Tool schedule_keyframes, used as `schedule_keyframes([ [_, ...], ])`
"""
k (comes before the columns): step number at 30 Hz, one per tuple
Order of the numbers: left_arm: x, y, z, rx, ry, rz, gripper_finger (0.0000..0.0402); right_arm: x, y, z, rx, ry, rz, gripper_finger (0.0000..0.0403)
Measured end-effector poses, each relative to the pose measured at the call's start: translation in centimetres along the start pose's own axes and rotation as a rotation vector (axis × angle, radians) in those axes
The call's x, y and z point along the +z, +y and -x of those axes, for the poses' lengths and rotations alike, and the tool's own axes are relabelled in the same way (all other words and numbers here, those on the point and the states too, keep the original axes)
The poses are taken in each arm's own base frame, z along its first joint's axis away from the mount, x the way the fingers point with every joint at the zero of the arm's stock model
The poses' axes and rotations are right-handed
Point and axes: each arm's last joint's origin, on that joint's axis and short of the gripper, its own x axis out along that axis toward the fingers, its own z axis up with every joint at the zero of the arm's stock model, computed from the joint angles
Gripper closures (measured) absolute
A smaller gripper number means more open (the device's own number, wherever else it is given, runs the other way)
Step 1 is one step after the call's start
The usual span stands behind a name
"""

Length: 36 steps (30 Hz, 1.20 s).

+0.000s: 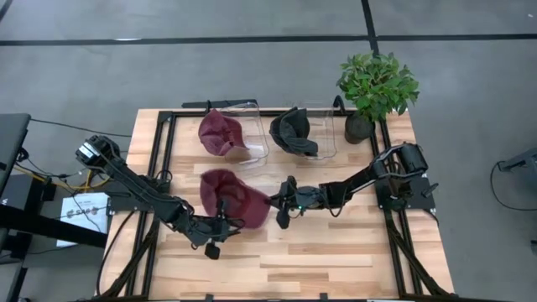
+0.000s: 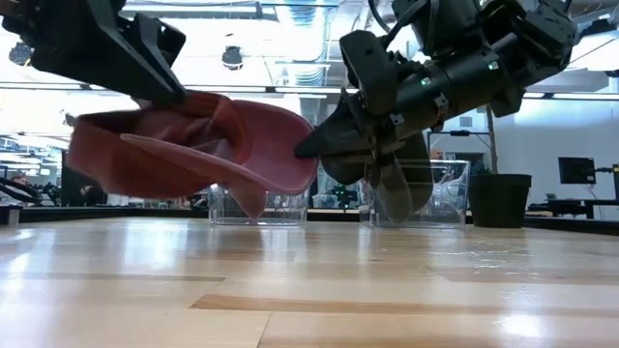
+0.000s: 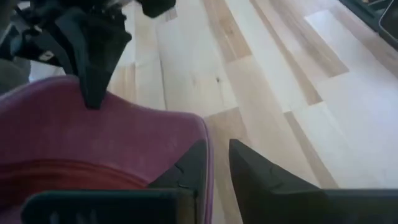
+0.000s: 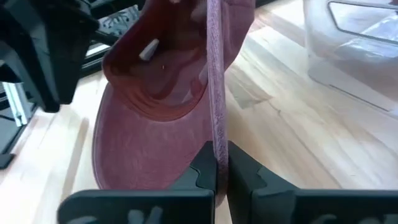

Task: Pick & Place hat
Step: Put the red cap in the left transparent bin

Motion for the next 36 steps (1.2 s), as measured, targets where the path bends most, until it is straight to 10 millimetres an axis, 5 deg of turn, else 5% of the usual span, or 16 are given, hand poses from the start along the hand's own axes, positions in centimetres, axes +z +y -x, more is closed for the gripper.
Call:
schedule_keyframes([
  [8,-0.6,-0.2,0.0,-0.003,0.012,0.051,0.0334,0.5,0.0,0.4,-0.052,-0.009,0.011,0.0402],
  [14,-0.6,-1.1,0.5,0.010,-0.009,0.039,0.0338,1.9,1.3,3.1,-0.196,-0.014,0.066,0.0402],
  [21,-0.3,-1.9,1.2,0.070,-0.056,0.031,0.0349,2.9,4.0,8.5,-0.342,-0.104,0.140,0.0402],
  [30,-0.2,-2.4,1.5,0.054,-0.075,0.030,0.0351,2.2,6.9,17.9,-0.502,-0.377,0.131,0.0402],
  [36,-0.2,-2.3,1.4,0.057,-0.078,0.035,0.0351,1.8,9.3,21.7,-0.330,-0.388,0.170,0.0402],
])
